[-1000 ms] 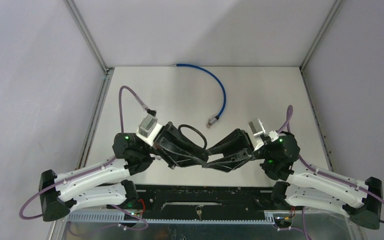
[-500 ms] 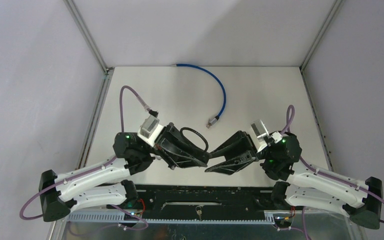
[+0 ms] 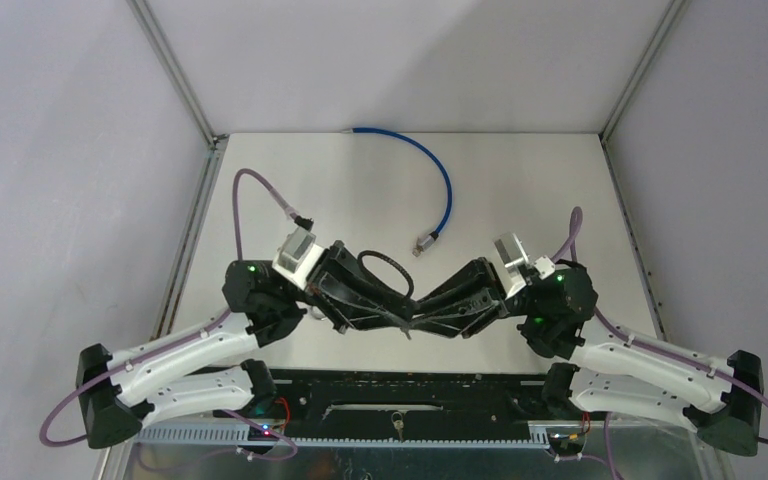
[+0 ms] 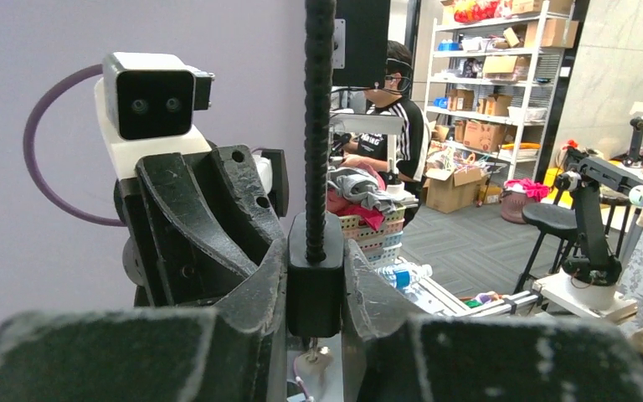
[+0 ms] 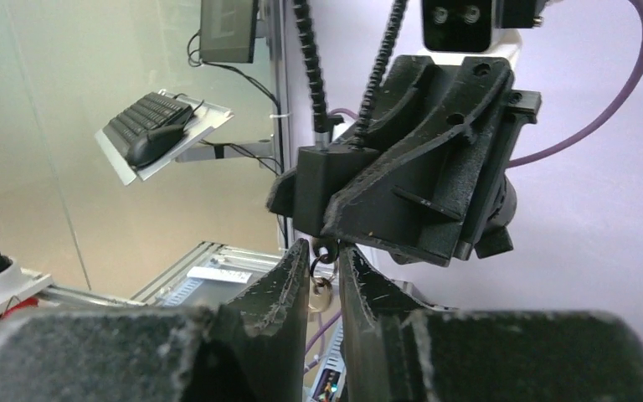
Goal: Lock with the key
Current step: Lock the lock.
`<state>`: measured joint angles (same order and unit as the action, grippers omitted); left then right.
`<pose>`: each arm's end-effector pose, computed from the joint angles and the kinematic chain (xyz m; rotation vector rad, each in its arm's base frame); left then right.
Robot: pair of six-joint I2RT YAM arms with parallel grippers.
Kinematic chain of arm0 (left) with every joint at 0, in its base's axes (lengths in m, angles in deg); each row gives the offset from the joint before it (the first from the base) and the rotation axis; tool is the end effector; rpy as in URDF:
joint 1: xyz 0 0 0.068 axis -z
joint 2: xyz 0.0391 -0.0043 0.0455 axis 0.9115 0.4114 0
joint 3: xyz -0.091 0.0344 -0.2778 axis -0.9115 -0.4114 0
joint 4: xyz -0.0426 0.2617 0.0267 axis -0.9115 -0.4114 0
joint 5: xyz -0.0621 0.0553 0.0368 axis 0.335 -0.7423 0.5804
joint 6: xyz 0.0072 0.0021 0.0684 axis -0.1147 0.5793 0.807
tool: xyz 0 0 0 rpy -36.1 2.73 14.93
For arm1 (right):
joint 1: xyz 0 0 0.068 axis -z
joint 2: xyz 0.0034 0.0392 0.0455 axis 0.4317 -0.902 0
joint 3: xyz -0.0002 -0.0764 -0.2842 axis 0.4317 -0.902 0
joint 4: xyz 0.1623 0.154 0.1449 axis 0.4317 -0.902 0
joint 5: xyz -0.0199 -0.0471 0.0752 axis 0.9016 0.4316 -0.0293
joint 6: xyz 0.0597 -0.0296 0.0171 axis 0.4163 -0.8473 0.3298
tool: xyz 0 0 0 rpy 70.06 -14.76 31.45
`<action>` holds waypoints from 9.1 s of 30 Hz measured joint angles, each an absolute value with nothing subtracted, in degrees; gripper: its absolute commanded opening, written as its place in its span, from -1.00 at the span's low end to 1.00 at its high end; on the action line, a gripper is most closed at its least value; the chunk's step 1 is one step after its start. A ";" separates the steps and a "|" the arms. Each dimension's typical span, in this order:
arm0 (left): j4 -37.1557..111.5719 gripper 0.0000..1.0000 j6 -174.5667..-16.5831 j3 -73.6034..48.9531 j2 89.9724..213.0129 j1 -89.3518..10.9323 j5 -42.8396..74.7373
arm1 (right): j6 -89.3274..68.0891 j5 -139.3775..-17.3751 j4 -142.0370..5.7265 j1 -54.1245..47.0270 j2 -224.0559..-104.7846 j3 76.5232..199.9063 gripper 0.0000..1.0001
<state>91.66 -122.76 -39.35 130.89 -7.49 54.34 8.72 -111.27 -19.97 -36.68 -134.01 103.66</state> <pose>0.0650 -0.1816 0.4463 1.0352 0.6660 -1.8141 0.0552 0.1825 0.4238 -1.0247 0.7127 1.6861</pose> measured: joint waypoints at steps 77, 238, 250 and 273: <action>61.15 -1.00 -105.16 -44.35 121.08 -6.01 20.35 | -32.66 -57.68 -45.04 -52.51 -115.26 105.52 -0.14; 69.71 -1.00 -126.58 -46.34 114.22 -6.20 -9.20 | -70.21 -66.90 -22.28 -50.87 -141.29 102.70 -0.28; 69.34 -1.00 -132.55 -46.34 113.52 -6.20 -15.69 | -81.59 -68.63 -18.61 -51.04 -151.17 110.04 -0.22; 68.88 -1.00 -133.12 -46.74 112.84 -6.20 -15.80 | -86.47 -66.35 -18.98 -49.23 -157.01 114.37 -0.34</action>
